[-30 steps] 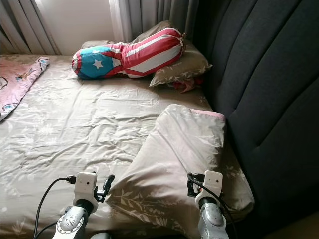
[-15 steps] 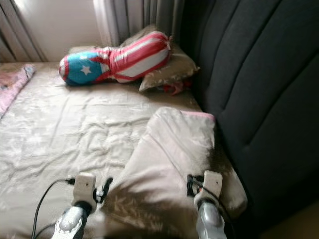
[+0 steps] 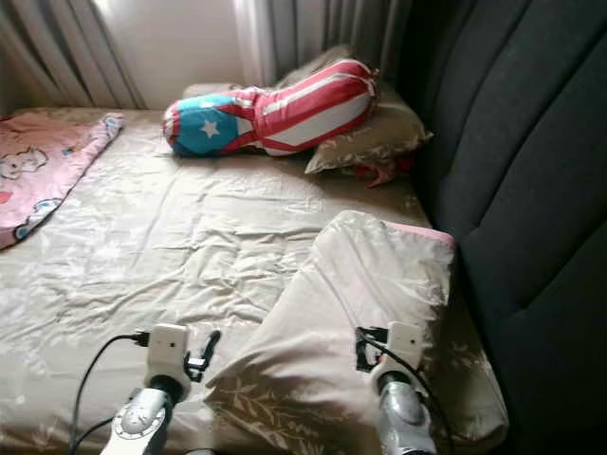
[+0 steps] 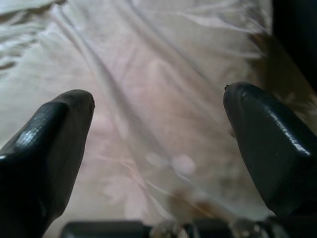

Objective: Clean up the room

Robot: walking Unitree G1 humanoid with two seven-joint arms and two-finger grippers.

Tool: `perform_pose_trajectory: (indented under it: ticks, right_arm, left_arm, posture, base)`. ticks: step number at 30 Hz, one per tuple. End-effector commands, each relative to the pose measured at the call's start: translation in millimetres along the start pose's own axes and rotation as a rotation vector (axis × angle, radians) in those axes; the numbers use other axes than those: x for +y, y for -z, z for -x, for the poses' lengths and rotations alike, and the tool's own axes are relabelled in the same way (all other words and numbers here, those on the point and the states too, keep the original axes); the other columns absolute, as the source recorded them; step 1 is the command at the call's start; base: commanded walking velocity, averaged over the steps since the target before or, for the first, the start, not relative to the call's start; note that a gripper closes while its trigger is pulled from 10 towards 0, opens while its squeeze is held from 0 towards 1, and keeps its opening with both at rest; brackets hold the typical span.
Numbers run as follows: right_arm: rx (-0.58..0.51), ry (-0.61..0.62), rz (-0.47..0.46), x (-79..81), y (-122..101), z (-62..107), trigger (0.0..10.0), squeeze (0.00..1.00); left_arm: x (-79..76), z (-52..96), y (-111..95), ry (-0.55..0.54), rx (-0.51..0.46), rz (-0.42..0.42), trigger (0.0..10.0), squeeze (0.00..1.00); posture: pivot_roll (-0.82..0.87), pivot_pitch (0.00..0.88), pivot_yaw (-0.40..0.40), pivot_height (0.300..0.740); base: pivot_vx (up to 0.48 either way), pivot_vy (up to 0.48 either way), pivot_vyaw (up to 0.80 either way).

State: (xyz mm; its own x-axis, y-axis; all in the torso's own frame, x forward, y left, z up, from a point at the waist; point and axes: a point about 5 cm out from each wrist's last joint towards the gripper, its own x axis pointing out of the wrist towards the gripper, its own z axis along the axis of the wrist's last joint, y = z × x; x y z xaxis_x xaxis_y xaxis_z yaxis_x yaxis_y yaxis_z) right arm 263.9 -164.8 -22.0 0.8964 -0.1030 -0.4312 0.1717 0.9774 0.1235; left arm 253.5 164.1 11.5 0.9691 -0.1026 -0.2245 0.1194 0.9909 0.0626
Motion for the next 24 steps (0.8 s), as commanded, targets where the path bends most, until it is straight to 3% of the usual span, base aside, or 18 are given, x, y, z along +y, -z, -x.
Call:
perform_pose_trajectory:
  ticks: [1, 2, 3, 15, 16, 17, 18, 24]
  right_arm:
    - [0.040, 0.023, 0.003, -2.3, 6, 1.3, 10.0, 0.00]
    - [0.044, 0.030, -0.012, -4.0, 7, 1.1, 10.0, 0.00]
    - [0.078, 0.066, -0.036, -10.6, 9, 0.6, 10.0, 1.00]
    - [0.165, 0.164, -0.127, -27.7, 9, -2.8, 10.0, 1.00]
    - [0.172, 0.161, -0.136, -26.8, 9, -3.1, 10.0, 0.71]
    - [0.176, 0.160, -0.144, -26.0, 9, -3.2, 10.0, 0.05]
    - [0.180, 0.155, -0.160, -24.2, 9, -3.9, 10.0, 0.00]
    - [0.223, 0.172, -0.171, -21.3, 13, -3.2, 10.0, 0.00]
  left_arm:
    - [2.8, 1.8, 2, -0.005, 0.014, -0.010, 10.0, 0.00]
    - [3.1, 2.1, 2, -0.004, 0.014, -0.011, 10.0, 0.00]
    - [3.5, 3.2, 2, -0.002, 0.016, -0.015, 10.0, 0.00]
    - [14.8, 11.5, 2, 0.003, 0.018, -0.045, 10.0, 0.00]
    - [16.2, 12.0, 1, 0.004, 0.015, -0.049, 10.0, 0.00]
    - [17.3, 12.8, 0, 0.005, 0.013, -0.052, 10.0, 0.00]
    - [18.8, 13.7, -3, 0.010, 0.005, -0.059, 10.0, 0.00]
    - [21.7, 17.1, -10, 0.039, -0.010, -0.096, 10.0, 0.00]
  posture:
    - [0.02, 0.033, -0.062, 0.670]
    - [0.02, 0.034, -0.061, 0.670]
    - [0.02, 0.045, -0.055, 0.670]
    - [0.05, 0.084, -0.013, 0.670]
    - [0.06, 0.093, -0.005, 0.670]
    - [0.06, 0.096, -0.002, 0.670]
    - [0.07, 0.102, 0.006, 0.670]
    - [0.07, 0.125, 0.040, 0.670]
  base:
    - [0.000, 0.000, 0.00]
    - [0.000, 0.000, 0.00]
    - [0.000, 0.000, 0.00]
    - [0.000, 0.000, 0.00]
    - [0.000, 0.000, 0.00]
    - [0.000, 0.000, 0.00]
    - [0.000, 0.000, 0.00]
    - [0.000, 0.000, 0.00]
